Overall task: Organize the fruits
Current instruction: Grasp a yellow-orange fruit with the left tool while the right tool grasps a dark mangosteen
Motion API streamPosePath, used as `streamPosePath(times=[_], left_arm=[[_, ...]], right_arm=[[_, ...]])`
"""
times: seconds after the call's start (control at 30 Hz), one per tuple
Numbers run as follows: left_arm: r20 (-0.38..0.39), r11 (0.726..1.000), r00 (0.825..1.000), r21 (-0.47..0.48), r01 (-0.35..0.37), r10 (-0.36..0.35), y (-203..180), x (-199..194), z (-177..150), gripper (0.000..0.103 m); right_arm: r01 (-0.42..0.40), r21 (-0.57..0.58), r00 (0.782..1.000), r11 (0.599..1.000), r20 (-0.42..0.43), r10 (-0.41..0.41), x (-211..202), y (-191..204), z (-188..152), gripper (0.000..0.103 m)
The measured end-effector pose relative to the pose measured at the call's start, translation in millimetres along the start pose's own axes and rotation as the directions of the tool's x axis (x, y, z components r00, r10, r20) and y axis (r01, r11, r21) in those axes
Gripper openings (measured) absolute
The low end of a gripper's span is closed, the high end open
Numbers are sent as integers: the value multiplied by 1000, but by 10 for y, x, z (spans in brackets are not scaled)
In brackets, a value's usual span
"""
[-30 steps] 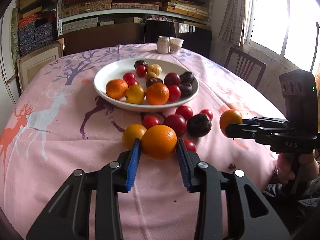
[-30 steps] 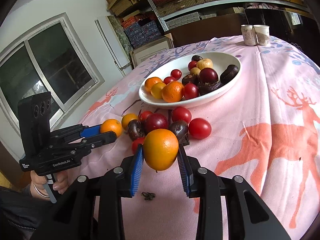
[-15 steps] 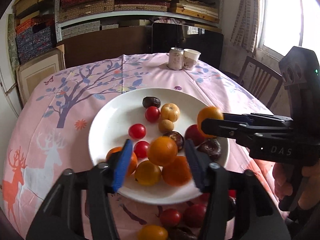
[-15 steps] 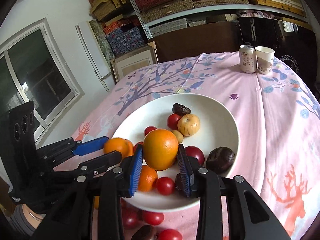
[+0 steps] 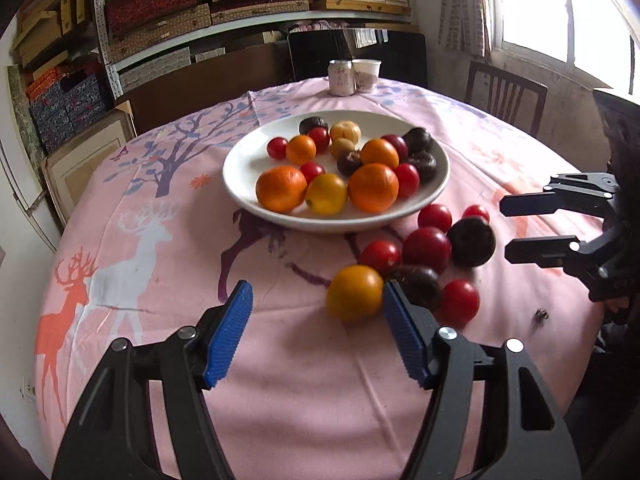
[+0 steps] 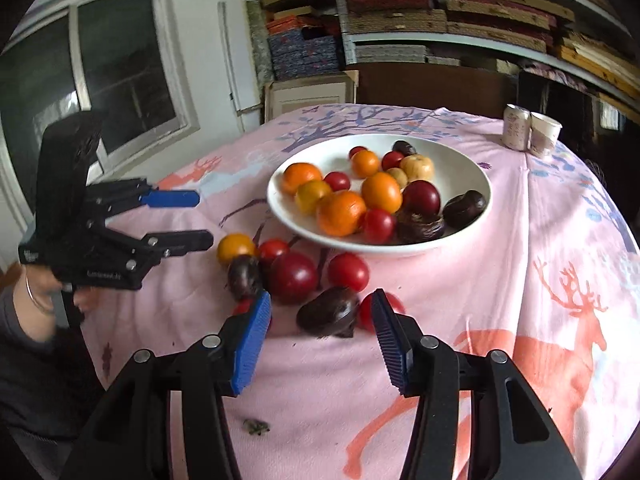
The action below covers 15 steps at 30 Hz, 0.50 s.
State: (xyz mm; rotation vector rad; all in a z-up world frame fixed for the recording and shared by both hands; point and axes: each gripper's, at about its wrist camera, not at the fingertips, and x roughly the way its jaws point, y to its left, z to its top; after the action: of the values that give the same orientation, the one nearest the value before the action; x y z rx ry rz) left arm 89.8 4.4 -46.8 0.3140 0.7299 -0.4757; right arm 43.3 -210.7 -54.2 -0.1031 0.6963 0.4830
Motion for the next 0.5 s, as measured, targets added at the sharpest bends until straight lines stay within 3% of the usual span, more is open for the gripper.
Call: streamPosePath(times=[0.03,0.13,0.3,0.4,0.5], left_arm=[[-22,1000,1000,-3,2,-2,10,64,-21,60],[-30,999,999,-3,44,-44,1,151,-21,61],[-86,989,996,142,44,-32,-327,292,-9,59],[-114,988,992,139,61,-45,-324,348,1,59],[-110,991,991,102,90,-79,-284,336,13,38]], right_arm=[[16,-19,1000,1000,-10,-16,34,48,-2,49],[49,-21,998,999,-45,-50,136,68,42,48],[88,-57,990,995,-102,-93,268,101,101,46],[101,-61,988,993,-107,-107,293,112,110,41],[86,-26,992,996,-92,-88,238,88,98,41]])
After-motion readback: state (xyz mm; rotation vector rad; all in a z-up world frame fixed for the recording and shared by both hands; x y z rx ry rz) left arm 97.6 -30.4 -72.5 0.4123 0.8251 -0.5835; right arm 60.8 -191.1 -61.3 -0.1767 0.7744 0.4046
